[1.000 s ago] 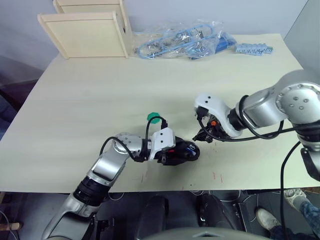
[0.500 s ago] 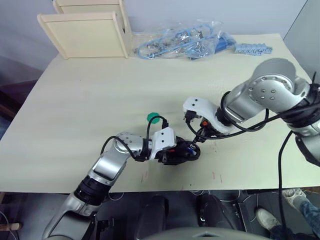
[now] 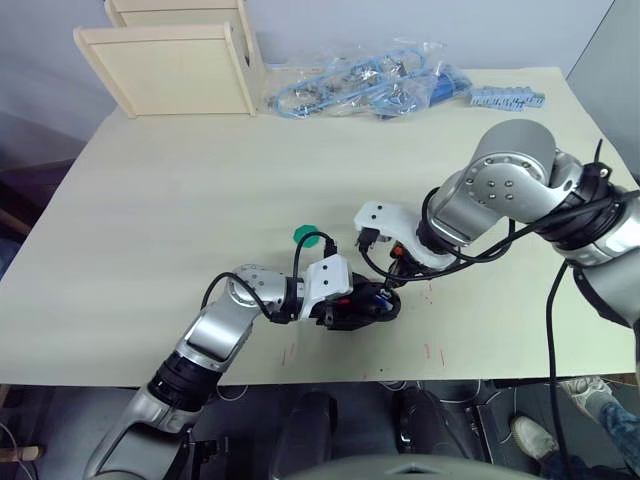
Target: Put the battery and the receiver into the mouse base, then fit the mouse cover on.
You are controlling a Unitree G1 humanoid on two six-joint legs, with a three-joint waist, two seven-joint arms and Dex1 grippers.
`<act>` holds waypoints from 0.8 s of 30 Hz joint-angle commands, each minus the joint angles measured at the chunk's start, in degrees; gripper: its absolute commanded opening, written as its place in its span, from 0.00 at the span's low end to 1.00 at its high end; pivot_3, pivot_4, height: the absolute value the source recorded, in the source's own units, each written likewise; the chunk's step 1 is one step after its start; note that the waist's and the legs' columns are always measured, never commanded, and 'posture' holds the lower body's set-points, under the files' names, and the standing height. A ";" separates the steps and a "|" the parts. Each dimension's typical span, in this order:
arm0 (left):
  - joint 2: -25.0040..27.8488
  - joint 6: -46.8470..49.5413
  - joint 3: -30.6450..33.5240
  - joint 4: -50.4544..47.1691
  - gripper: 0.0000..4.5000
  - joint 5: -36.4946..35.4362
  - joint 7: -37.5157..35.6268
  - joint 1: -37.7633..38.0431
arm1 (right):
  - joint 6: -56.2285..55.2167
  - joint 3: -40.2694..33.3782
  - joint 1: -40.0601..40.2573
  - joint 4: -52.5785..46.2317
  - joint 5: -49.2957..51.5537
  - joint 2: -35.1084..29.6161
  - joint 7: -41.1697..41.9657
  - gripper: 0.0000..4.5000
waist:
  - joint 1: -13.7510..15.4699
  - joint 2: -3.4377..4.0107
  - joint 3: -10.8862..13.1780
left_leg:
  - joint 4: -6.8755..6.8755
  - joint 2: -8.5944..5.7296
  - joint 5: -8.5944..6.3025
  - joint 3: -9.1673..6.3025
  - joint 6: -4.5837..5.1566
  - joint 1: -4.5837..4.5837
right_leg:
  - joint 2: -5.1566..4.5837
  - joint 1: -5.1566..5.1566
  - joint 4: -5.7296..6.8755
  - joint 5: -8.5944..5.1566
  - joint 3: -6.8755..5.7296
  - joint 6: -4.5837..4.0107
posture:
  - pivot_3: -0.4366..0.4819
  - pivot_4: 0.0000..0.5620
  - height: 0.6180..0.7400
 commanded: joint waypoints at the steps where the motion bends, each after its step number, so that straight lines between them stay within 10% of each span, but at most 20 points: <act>1: 0.18 0.10 -0.57 -1.54 0.65 0.30 0.31 0.59 | 0.28 -0.26 -0.67 0.05 0.07 0.29 -0.73 0.00 | 0.00 0.00 0.00 | 0.00 0.00 0.00 0.00 0.00 0.00 | 0.00 0.00 -0.01 0.00 0.00 0.00 | 0.48 0.27 1.00; 24: 0.42 -0.02 -0.61 -1.76 0.65 0.24 0.71 1.19 | 0.28 -0.17 1.80 0.83 2.20 1.23 -3.73 0.00 | -0.04 0.00 0.00 | 0.00 0.00 0.00 -0.02 0.00 0.00 | 0.00 0.00 0.00 0.00 0.00 0.00 | 0.48 0.27 1.00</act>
